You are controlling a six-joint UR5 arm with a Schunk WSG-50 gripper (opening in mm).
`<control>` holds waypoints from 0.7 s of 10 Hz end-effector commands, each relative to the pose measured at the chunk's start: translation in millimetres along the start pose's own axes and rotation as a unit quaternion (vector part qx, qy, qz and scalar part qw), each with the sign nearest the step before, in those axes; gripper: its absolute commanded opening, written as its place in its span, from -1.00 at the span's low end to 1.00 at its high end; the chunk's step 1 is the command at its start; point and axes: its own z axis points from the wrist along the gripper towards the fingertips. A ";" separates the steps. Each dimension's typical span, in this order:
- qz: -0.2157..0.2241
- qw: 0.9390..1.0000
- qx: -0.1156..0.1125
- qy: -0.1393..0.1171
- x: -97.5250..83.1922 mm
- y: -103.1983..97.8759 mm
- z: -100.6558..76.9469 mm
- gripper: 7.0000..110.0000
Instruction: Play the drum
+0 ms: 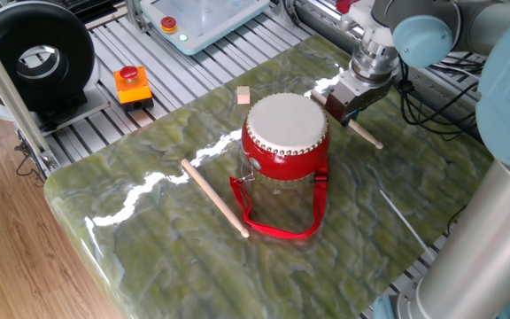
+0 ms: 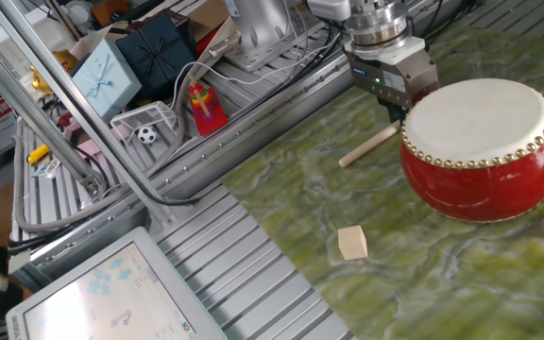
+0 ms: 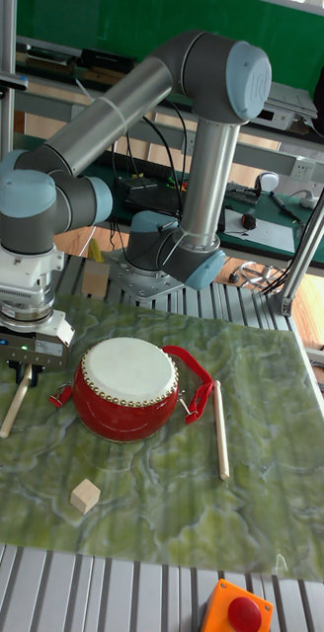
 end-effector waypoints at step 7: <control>0.022 1.000 -0.010 0.006 -1.2 8.7 -12.3 -1.00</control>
